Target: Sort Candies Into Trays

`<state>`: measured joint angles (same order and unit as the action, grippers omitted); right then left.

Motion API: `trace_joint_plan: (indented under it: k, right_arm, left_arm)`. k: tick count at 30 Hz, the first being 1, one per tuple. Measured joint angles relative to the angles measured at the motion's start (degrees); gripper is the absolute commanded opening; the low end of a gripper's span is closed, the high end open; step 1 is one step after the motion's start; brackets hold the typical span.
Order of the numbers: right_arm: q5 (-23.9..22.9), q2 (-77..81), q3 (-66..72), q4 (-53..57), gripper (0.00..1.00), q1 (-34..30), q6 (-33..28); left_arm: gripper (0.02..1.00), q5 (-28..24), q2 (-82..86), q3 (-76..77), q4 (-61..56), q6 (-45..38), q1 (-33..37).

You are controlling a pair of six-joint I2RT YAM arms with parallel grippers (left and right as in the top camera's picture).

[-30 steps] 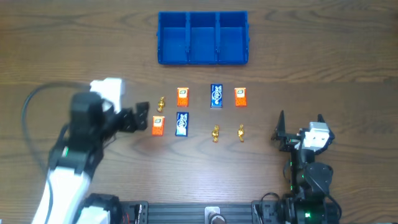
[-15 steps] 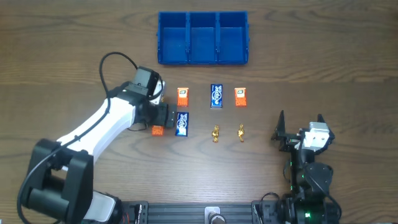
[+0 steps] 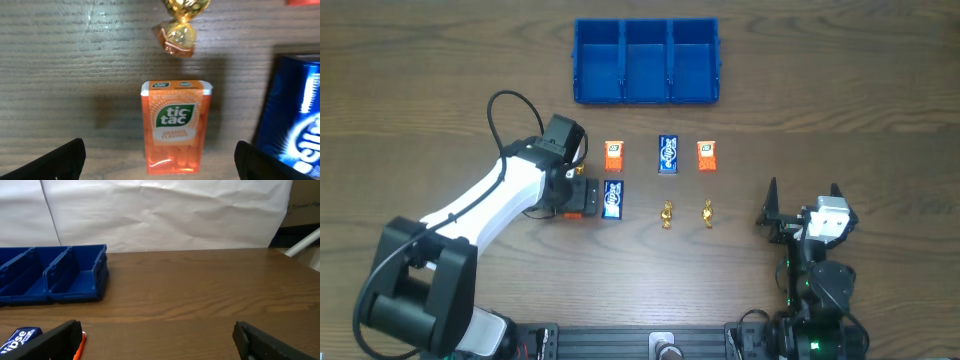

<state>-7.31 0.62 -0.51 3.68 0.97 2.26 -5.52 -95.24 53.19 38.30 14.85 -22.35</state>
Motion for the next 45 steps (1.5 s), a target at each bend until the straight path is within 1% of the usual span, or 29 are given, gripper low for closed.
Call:
trace_joint_plan:
  k: [8,11,16,21,35,45]
  right_arm:
    - [0.0,0.0,0.0,0.0,0.998,0.0,0.0]
    - [0.0,0.0,0.0,0.0,0.998,0.0,0.0]
    - [0.0,0.0,0.0,0.0,0.998,0.0,0.0]
    - [0.0,0.0,0.0,0.0,0.998,0.0,0.0]
    - [0.0,0.0,0.0,0.0,0.998,0.0,0.0]
    - [0.0,0.0,0.0,0.0,0.998,0.0,0.0]
  left_arm:
    - [0.934,0.8,-3.0,0.0,-1.3,0.5,-0.2]
    - [0.886,1.5,-3.0,0.0,-1.5,1.5,-0.8]
    - [0.842,2.9,-3.0,0.0,-1.5,2.9,-2.2]
    - [0.755,3.5,-3.0,0.0,-1.5,4.2,-3.0]
    - [0.599,4.2,-3.3,0.0,-2.8,6.0,-3.0]
    - [0.391,4.2,-3.7,0.0,-3.4,6.3,-3.1]
